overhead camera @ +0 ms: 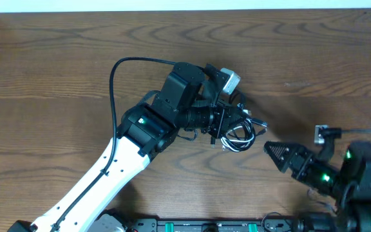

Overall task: Untangle cables
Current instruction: 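Reach the right gripper toward the bundle beside the left gripper, then grasp the remaining coil with the right gripper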

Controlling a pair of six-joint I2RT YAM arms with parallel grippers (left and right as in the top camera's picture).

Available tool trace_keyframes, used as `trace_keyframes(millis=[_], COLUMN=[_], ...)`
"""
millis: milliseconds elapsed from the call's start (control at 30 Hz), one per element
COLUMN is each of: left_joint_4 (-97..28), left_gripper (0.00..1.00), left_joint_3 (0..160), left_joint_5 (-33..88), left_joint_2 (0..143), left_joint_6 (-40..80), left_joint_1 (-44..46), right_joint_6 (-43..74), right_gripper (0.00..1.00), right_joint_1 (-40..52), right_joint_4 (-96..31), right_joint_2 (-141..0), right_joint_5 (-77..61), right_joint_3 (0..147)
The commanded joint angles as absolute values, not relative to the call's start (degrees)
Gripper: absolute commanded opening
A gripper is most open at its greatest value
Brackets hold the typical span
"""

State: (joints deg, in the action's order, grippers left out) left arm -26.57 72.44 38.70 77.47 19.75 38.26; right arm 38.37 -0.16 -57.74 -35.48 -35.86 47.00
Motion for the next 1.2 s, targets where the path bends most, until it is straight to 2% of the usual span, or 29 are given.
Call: trace_keyframes(millis=[0, 67, 167, 267, 433, 667, 767, 833, 967, 1167], left_joint_4=[-26.1, -26.2, -26.2, -25.5, -25.3, -24.6, -23.8, -23.4, -23.3, -23.7], left_gripper=[0.08, 0.08, 0.08, 0.08, 0.08, 0.08, 0.08, 0.08, 0.08, 0.08], left_joint_3=[73.7, 73.7, 73.7, 73.7, 73.7, 73.7, 73.7, 73.7, 73.7, 73.7], left_joint_5=[37.7, 35.6, 33.8, 33.8, 33.8, 34.0, 34.0, 34.0, 34.0, 34.0], left_joint_2=[76.3, 76.3, 76.4, 76.3, 76.3, 76.3, 76.3, 76.3, 76.3, 75.8], left_joint_6=[20.4, 21.0, 23.5, 24.8, 25.7, 26.1, 26.0, 26.0, 26.0, 26.1], left_joint_1=[38.2, 38.2, 38.2, 38.2, 38.2, 38.2, 38.2, 38.2, 38.2, 36.2], right_joint_6=[29.5, 27.3, 27.6, 28.6, 28.6, 28.6, 28.7, 28.6, 28.6, 29.6], right_gripper=[0.84, 0.83, 0.84, 0.84, 0.74, 0.76, 0.57, 0.36, 0.02, 0.02], right_joint_1=[5.0, 8.0, 11.6, 14.5, 17.9, 21.2, 21.8, 22.0, 22.2, 22.2], right_joint_4=[-66.9, -71.8, -72.4, -70.0, -65.4, -59.3, -59.3, -59.4, -59.4, -60.6], right_joint_2=[-46.7, -53.3, -60.1, -65.6, -72.3, -75.7, -77.2, -78.5, -80.7, -81.8], right_joint_5=[-17.1, -13.8, -15.9, -21.7, -23.4, -23.2, -22.4, -22.4, -20.0, -13.3], right_joint_3=[60.1, 65.4, 68.4, 68.1, 68.1, 68.0, 67.8, 67.7, 67.7, 67.7])
